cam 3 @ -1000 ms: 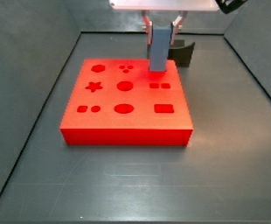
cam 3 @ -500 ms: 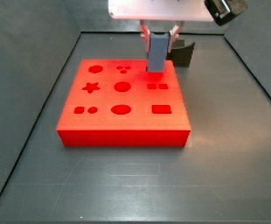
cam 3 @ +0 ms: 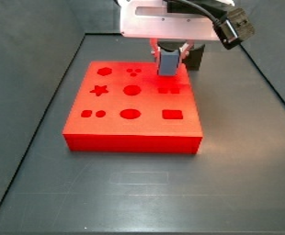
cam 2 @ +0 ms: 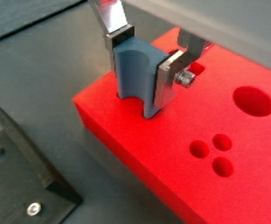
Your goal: Insert the arch object.
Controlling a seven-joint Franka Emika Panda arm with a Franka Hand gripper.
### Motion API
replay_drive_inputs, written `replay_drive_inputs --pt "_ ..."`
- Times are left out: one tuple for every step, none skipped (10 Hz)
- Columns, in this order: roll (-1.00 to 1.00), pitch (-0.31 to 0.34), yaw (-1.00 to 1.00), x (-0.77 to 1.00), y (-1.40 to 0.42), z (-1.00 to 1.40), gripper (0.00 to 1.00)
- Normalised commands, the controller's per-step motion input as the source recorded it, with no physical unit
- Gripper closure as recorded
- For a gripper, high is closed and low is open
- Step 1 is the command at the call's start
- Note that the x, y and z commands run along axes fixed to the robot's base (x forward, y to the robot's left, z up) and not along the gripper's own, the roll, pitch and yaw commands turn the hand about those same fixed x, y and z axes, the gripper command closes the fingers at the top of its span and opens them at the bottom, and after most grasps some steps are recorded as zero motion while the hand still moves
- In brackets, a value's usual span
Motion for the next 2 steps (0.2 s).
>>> replay_drive_inputs --pt "0.11 -0.049 -0.02 0.0 0.0 -0.69 1.0" --pt "0.0 0.0 0.0 0.0 0.0 0.0 1.0"
